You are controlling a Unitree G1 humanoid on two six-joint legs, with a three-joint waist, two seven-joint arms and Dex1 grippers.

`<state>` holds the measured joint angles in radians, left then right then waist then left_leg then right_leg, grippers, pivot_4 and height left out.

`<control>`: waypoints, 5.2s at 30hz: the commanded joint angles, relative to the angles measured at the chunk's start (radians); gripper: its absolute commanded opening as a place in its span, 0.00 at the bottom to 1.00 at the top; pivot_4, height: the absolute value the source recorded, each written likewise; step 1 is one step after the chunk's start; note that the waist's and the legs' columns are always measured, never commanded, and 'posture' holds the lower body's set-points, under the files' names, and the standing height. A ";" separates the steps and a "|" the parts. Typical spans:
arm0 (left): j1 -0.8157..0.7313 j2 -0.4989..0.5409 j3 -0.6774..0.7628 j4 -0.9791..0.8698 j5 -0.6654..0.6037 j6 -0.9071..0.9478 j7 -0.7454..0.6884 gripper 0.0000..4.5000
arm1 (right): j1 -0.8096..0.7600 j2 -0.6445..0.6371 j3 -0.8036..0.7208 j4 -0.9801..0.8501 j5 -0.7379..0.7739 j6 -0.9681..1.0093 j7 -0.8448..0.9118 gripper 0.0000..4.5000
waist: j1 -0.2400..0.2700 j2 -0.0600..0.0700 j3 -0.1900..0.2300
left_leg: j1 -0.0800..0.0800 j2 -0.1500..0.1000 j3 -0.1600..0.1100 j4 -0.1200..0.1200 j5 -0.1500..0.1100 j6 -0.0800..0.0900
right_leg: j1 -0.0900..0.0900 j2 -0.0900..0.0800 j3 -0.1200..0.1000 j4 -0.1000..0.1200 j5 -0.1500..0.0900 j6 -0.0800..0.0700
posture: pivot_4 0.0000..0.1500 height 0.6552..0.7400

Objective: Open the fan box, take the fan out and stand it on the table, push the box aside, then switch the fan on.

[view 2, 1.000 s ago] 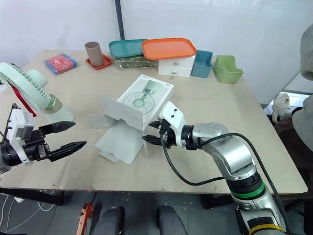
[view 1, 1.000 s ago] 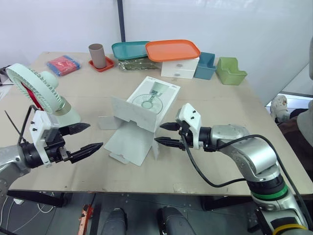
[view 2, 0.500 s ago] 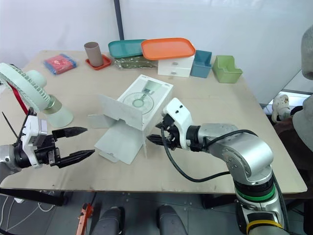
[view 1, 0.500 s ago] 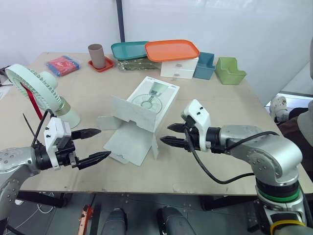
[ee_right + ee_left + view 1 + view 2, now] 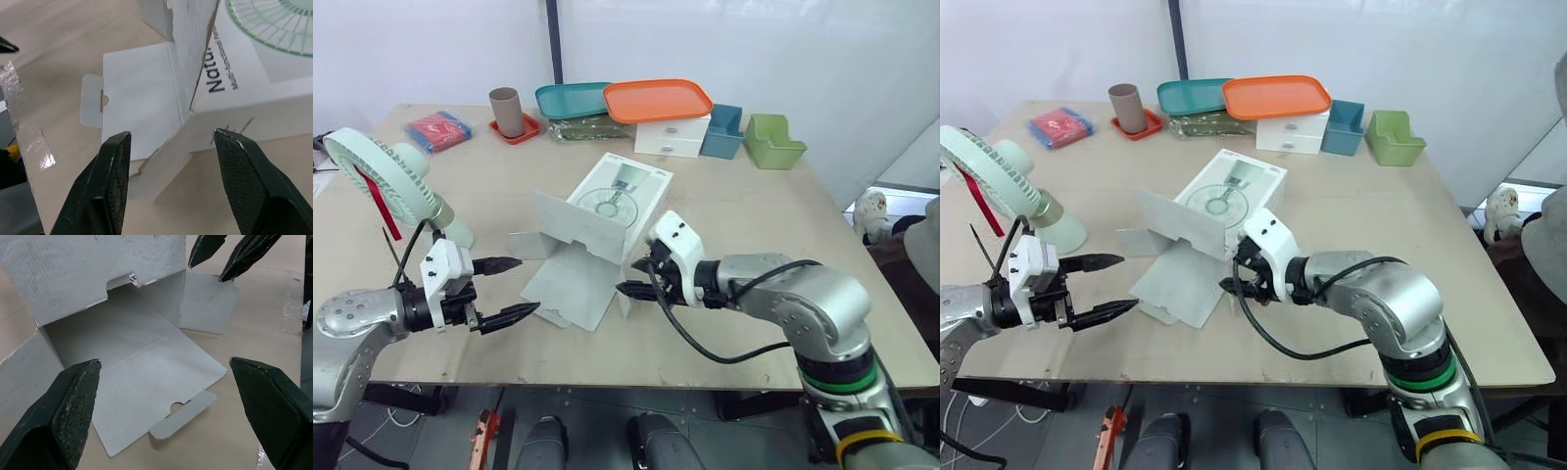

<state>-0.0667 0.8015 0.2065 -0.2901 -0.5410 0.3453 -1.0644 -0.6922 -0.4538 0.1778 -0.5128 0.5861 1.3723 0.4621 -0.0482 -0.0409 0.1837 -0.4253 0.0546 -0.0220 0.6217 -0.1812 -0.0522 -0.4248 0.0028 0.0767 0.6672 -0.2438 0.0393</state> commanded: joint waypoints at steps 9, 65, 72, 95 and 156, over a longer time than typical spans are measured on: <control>-0.004 -0.040 -0.025 -0.018 0.033 -0.048 0.029 0.99 | -0.045 0.010 0.101 0.109 -0.096 -0.004 -0.057 0.61 | 0.000 0.000 0.000 | -0.001 0.001 0.000 0.000 0.000 0.000 | -0.001 0.001 0.000 0.000 0.000 0.000 | 1.00 1.00; -0.024 -0.085 -0.133 0.050 0.138 -0.131 0.016 1.00 | -0.071 0.067 -0.518 0.679 -0.387 -0.193 -0.428 0.02 | 0.000 0.001 0.000 | 0.000 0.005 0.002 0.000 0.000 0.001 | -0.001 0.007 0.005 0.000 0.003 -0.001 | 1.00 1.00; -0.030 -0.087 -0.145 0.054 0.151 -0.139 0.007 1.00 | -0.142 0.096 -0.628 0.799 -0.402 -0.276 -0.545 0.02 | -0.001 0.002 0.000 | 0.001 0.005 0.004 0.000 0.000 0.001 | -0.001 0.008 0.007 0.000 0.004 -0.001 | 1.00 1.00; -0.039 -0.104 -0.175 0.047 0.171 -0.150 0.025 1.00 | -0.202 0.079 -0.612 0.865 -0.389 -0.476 -0.592 0.83 | -0.006 0.005 0.001 | 0.001 0.005 0.008 -0.003 0.000 0.002 | -0.003 0.008 0.010 0.000 0.004 -0.001 | 1.00 1.00; 0.187 -0.718 0.166 -0.525 0.524 -0.093 1.179 1.00 | -0.107 0.050 0.028 0.652 -0.181 -0.919 0.696 0.98 | -0.028 0.005 -0.001 | 0.004 0.002 0.018 0.007 0.000 0.006 | 0.000 0.010 0.031 -0.002 0.012 0.010 | 1.00 1.00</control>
<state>0.1527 0.0909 0.3519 -0.8249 -0.0345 0.2742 0.0755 -0.7659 -0.4050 0.2167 0.1464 0.4113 0.4635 1.1533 -0.0764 -0.0358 0.1832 -0.4218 0.0561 -0.0037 0.6288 -0.1810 -0.0457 -0.4249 0.0130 0.1079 0.6657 -0.2318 0.0497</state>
